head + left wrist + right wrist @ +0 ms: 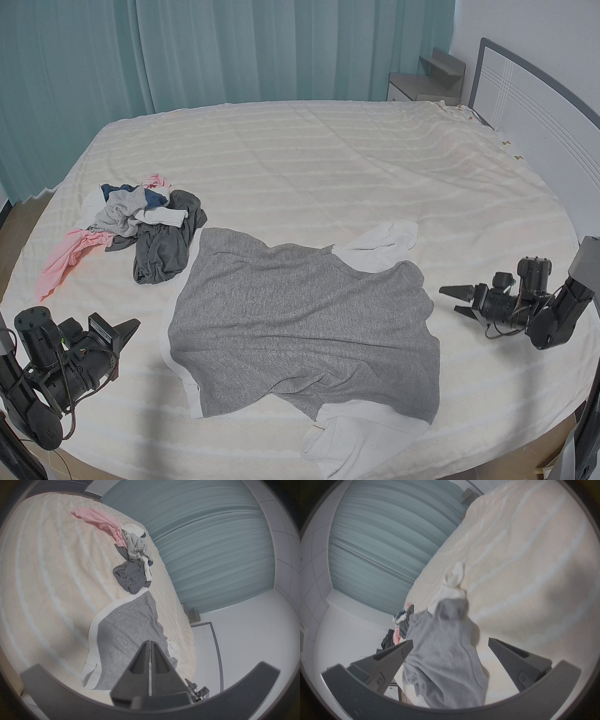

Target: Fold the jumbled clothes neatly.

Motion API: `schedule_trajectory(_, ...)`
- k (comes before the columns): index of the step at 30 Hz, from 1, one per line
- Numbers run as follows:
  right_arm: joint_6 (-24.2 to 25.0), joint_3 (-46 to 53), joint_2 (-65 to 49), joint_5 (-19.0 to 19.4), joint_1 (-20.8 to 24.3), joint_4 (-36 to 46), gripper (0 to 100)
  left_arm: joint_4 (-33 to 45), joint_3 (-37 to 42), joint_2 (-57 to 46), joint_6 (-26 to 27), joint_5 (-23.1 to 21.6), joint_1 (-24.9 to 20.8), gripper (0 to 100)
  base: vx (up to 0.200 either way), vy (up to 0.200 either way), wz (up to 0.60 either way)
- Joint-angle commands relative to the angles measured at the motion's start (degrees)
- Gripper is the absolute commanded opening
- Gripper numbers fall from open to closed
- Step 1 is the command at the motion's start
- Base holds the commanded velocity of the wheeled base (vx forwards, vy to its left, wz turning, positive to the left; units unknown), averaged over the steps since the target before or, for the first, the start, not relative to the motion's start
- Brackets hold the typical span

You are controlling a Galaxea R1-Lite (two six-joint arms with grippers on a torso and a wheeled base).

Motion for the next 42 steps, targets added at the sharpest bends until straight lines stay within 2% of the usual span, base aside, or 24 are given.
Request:
schedule_trajectory(1, -2.87, 2.81, 4.77, 2.44, 0.11, -3.91, 100, -1.02, 1.01, 0.03, -0.09, 0.01, -0.39, 0, 0.0, 0.0, 0.0)
schedule_trajectory(9, -2.69, -0.44, 7.76, 2.17, 3.45, -5.4, 100, -1.02, 1.01, 0.21, -0.09, 0.1, -0.39, 0, 0.0, 0.0, 0.0)
schedule_trajectory(18, -2.69, -7.39, 12.59, -3.19, 7.06, -5.22, 100, -1.02, 1.01, 0.21, 0.0, 0.18, -0.39, 0, 0.0, 0.0, 0.0)
schedule_trajectory(29, -2.69, -9.93, 13.12, -3.45, 8.2, -5.66, 100, -1.02, 1.01, 0.3, 0.0, 0.27, -0.3, 0, 0.0, 0.0, 0.0)
schedule_trajectory(30, -2.69, -9.85, 13.12, -3.54, 8.2, -5.66, 0, -1.02, 1.01, 0.3, 0.0, 0.27, -0.39, 0, 0.0, 0.0, 0.0)
schedule_trajectory(36, -2.69, -9.14, 12.77, -4.24, 7.85, -8.21, 0, -1.02, 1.01, 0.3, 0.09, 0.27, -0.3, 0, 0.0, 0.0, 0.0)
schedule_trajectory(37, -2.69, -9.23, 12.59, -5.56, 7.06, -8.48, 0, -1.02, 1.01, 0.38, 0.09, 0.27, -0.3, 0, 0.0, 0.0, 0.0)
schedule_trajectory(42, -2.69, -9.06, 10.75, -6.09, 4.42, -8.48, 0, -1.02, 1.01, 0.38, 0.09, 0.27, -0.3, 0, 0.0, 0.0, 0.0)
